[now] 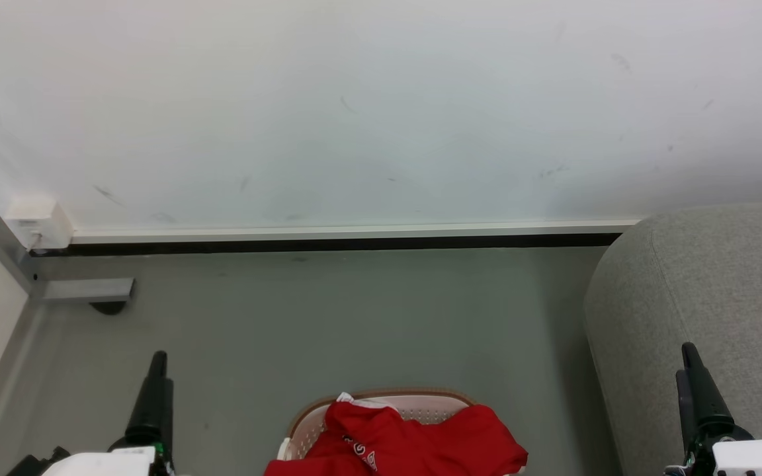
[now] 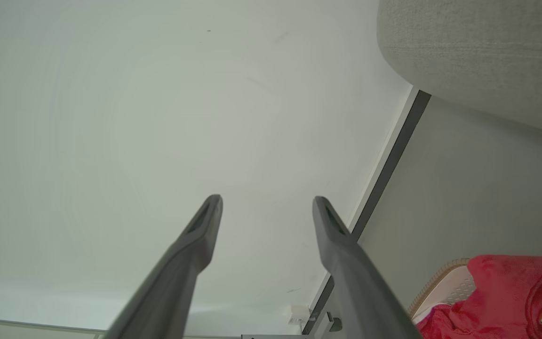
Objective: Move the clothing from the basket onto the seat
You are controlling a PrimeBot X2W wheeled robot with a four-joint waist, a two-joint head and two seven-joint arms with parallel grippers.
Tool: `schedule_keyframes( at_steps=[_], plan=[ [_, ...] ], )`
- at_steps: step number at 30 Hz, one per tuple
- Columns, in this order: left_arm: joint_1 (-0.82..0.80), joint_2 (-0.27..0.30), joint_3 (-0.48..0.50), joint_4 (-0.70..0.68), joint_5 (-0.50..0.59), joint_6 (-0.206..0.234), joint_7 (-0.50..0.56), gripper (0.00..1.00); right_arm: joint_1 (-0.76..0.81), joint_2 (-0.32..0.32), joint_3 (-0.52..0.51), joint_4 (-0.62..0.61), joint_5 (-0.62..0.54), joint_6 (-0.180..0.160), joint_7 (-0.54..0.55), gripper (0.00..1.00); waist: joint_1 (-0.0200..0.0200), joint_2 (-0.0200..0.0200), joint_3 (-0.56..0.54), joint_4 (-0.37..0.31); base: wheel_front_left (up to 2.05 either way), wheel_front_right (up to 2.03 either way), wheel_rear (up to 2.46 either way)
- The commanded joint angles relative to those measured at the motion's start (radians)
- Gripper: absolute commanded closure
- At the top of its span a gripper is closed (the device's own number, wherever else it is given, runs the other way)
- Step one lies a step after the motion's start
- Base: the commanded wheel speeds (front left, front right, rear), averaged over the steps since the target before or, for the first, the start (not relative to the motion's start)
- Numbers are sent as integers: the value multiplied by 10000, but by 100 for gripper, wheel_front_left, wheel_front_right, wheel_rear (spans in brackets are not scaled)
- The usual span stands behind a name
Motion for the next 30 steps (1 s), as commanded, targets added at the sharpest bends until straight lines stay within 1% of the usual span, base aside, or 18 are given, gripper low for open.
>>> schedule_keyframes(
  at_steps=[1,5,11,23,30],
  plan=[
    [-237,70,49,-232,392,-39,-148,0,-315,-159,65,-228,-308,-4,-106,0,0,-1,4,-13,0,0,0],
    [-240,76,-2,-427,1243,-35,-308,0,-341,-178,215,-314,-998,-4,-270,0,0,-1,16,-39,0,0,0],
    [-209,85,-163,-769,2553,116,-546,0,-407,-276,552,-403,-2202,-5,-508,0,0,-1,36,-70,0,0,0],
    [-215,100,-680,-1178,5112,539,-967,0,-501,-286,925,-323,-4559,-7,-938,0,0,-1,97,-27,0,0,0],
    [-184,109,-966,-1160,6699,805,-1197,0,-535,-318,1061,-72,-6196,-8,-1158,0,0,-1,61,-19,0,0,0]
  ],
)
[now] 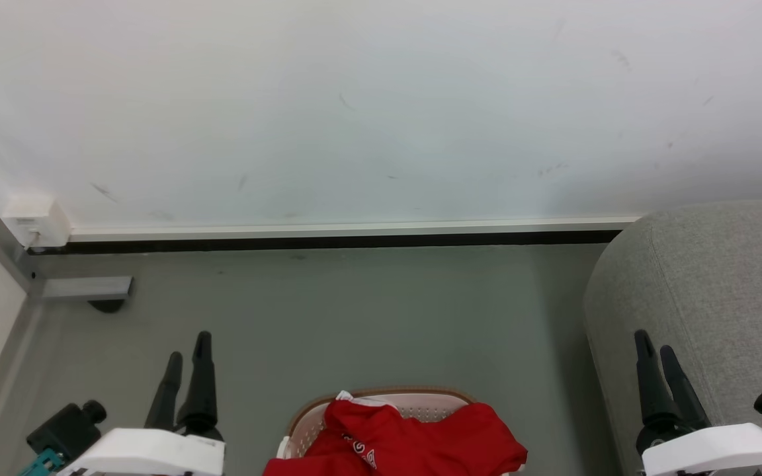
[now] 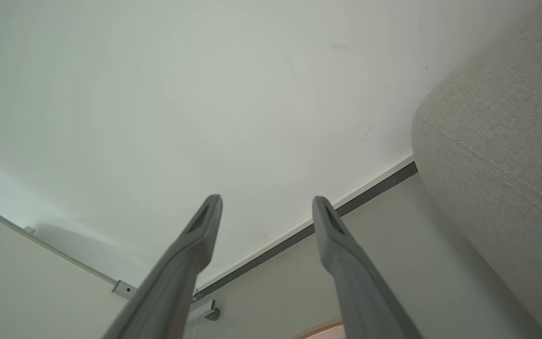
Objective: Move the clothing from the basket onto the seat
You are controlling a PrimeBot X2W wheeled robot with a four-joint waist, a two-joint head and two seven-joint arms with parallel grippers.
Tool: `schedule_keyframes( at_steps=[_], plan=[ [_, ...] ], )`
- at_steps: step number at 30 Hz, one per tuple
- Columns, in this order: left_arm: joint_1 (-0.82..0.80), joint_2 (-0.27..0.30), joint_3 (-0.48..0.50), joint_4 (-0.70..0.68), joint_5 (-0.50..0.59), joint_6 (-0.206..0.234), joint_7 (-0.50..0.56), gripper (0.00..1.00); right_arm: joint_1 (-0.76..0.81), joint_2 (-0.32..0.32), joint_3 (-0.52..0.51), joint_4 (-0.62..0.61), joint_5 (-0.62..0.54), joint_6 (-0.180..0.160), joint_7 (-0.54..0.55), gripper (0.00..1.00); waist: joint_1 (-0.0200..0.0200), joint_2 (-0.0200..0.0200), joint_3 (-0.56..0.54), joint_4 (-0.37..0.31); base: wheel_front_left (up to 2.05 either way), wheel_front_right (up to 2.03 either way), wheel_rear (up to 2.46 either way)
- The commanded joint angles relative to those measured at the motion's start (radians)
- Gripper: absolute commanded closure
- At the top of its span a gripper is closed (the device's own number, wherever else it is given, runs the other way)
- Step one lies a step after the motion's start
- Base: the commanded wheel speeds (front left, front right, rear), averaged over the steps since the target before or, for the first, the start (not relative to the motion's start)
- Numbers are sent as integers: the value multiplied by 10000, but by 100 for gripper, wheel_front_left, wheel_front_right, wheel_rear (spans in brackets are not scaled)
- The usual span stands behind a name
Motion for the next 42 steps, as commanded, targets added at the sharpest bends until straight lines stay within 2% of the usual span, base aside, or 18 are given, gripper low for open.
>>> schedule_keyframes(
  at_steps=[1,11,42],
  plan=[
    [-171,85,-71,-146,599,79,-121,0,-243,-101,77,0,-568,-8,-103,0,0,0,-6,3,0,0,0],
    [-141,96,-338,-1,2223,419,-403,0,-370,-58,281,432,-2606,-10,-396,0,0,0,-37,-1,0,0,0],
    [-241,122,-843,20,5156,615,-1157,0,-630,141,608,927,-5286,-15,-1144,0,0,0,3,-33,0,0,0]
  ],
)
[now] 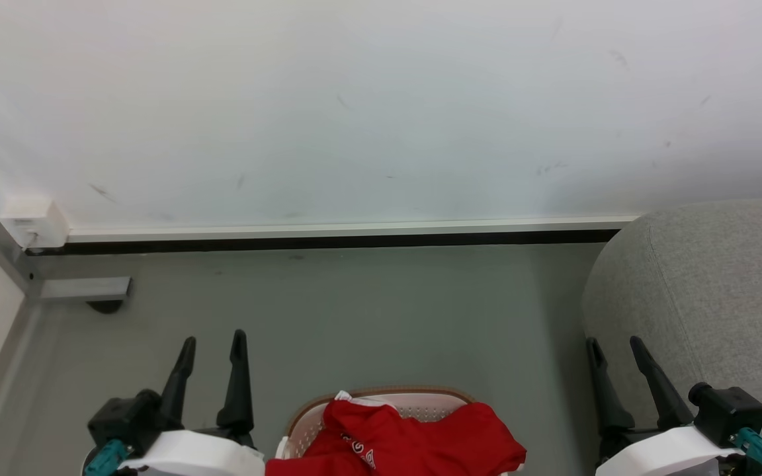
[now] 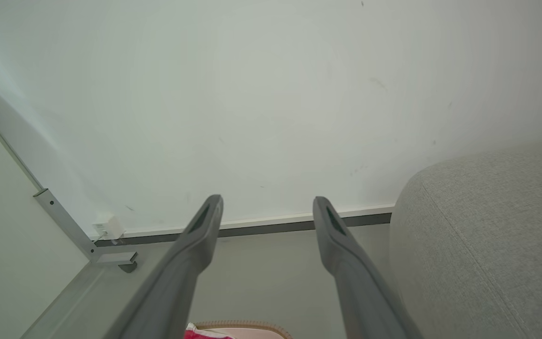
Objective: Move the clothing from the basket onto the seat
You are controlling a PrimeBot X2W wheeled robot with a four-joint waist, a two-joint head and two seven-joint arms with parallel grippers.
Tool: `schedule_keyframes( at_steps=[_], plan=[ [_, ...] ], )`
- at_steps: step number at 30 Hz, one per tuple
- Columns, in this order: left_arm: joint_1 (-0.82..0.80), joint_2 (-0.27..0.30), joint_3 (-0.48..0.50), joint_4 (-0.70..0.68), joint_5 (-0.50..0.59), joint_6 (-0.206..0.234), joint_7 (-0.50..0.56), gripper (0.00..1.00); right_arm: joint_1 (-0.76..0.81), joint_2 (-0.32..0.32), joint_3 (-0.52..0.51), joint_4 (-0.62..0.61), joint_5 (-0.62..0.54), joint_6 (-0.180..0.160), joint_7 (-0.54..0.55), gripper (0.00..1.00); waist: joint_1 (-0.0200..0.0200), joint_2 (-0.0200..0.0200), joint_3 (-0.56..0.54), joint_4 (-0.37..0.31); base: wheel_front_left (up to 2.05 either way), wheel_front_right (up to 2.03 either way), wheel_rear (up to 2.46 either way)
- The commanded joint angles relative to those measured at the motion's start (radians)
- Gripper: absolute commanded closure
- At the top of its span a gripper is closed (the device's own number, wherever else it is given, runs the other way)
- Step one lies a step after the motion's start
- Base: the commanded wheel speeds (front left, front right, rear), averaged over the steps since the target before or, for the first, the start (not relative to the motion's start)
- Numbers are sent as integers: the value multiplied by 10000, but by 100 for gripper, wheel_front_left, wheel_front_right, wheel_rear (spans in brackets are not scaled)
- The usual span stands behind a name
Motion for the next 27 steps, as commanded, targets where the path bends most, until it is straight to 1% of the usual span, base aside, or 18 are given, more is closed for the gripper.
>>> schedule_keyframes(
  at_steps=[1,27],
  plan=[
    [-161,85,-24,-100,285,44,-101,0,-176,4,36,-73,-210,-15,-99,0,0,-1,3,11,0,0,0],
    [-139,103,-299,-270,2158,196,-606,0,-320,23,554,318,-1839,-20,-613,0,0,-1,62,4,0,0,0]
  ],
)
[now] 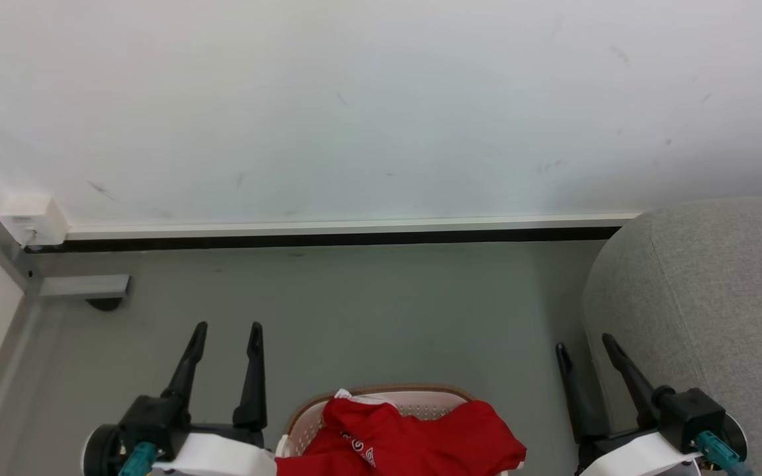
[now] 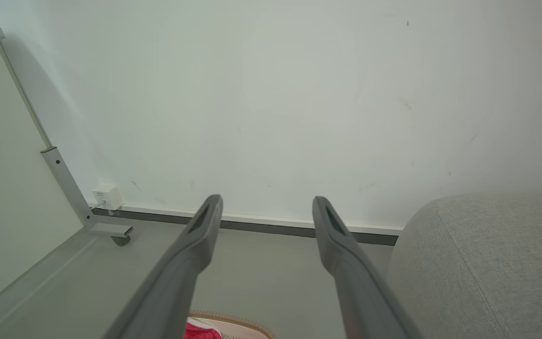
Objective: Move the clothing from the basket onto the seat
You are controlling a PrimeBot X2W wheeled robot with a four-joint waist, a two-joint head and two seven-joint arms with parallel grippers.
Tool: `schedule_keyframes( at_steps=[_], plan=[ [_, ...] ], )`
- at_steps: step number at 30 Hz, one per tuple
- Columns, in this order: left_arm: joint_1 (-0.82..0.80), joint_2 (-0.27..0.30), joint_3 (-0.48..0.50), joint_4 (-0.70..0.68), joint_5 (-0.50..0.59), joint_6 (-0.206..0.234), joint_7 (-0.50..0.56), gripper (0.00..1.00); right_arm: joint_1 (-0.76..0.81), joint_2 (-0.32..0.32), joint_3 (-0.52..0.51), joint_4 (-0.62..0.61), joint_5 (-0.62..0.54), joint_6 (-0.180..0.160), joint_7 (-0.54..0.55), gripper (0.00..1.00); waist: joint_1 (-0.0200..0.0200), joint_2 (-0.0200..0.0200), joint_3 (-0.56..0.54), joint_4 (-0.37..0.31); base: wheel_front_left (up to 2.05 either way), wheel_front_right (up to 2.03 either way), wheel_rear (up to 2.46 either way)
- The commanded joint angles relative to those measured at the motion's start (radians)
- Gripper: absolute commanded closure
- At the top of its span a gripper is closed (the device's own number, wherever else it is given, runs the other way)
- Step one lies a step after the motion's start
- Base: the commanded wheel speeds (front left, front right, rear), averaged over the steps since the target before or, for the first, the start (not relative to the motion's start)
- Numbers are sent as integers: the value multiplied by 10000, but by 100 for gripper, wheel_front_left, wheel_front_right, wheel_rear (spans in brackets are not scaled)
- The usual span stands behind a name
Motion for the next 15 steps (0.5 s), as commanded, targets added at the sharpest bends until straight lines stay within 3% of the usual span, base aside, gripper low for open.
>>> schedule_keyframes(
  at_steps=[1,15],
  plan=[
    [-57,83,-16,-70,284,31,-95,0,-142,-2,41,61,-225,-20,-105,0,0,0,0,-1,0,0,0],
    [48,81,15,103,358,12,-156,0,-122,1,160,105,-334,-21,-177,0,0,0,-93,-48,0,0,0]
  ],
)
